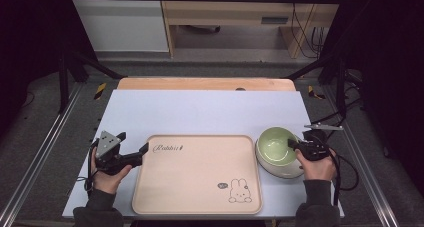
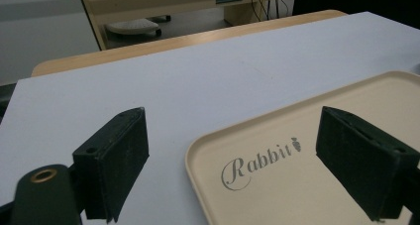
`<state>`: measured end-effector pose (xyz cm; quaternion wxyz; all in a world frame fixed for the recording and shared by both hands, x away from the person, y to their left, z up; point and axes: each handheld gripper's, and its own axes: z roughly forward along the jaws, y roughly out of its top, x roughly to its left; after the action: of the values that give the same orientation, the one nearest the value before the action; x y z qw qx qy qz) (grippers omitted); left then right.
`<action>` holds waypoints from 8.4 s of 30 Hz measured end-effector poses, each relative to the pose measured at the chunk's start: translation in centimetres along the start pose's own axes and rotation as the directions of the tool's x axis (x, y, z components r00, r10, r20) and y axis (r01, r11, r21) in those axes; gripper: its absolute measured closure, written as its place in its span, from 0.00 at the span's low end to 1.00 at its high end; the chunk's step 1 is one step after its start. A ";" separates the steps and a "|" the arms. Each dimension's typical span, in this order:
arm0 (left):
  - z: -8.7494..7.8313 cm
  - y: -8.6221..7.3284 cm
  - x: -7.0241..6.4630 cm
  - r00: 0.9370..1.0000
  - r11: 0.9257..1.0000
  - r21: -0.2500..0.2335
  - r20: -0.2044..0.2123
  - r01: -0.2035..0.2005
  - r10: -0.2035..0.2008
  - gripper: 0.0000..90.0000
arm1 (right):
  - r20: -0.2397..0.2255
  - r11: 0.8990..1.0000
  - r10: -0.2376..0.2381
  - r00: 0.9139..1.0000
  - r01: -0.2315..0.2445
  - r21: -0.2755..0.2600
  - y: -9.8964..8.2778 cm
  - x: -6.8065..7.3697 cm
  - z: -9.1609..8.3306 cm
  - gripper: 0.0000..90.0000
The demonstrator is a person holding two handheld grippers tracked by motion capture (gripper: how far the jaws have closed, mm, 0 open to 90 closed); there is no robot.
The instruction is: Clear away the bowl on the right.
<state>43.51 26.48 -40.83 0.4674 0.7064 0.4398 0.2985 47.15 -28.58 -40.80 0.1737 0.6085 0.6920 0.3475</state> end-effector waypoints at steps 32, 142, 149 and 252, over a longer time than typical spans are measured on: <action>-0.1 0.1 -0.3 1.000 1.000 -0.011 0.018 -0.007 0.007 0.13 | -0.121 0.988 -0.145 0.982 0.136 -0.078 1.6 5.6 -1.9 0.92; -0.4 0.3 -0.3 0.999 1.000 -0.022 0.036 -0.014 0.015 0.13 | -0.277 0.950 -0.286 0.917 0.310 0.045 3.2 19.7 9.5 0.92; -0.3 0.2 -0.3 0.999 1.000 -0.021 0.036 -0.014 0.014 0.13 | -0.271 0.950 -0.279 0.921 0.307 0.064 3.1 19.7 10.1 0.92; -0.3 0.1 -0.4 0.999 1.000 -0.012 0.035 -0.016 0.017 0.13 | -0.285 0.906 -0.395 0.874 0.319 -0.277 1.6 16.7 3.7 0.22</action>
<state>43.18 26.22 -40.63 0.4769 0.7123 0.4238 0.2925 47.43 -11.46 -39.23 0.1819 0.3785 0.7690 0.4819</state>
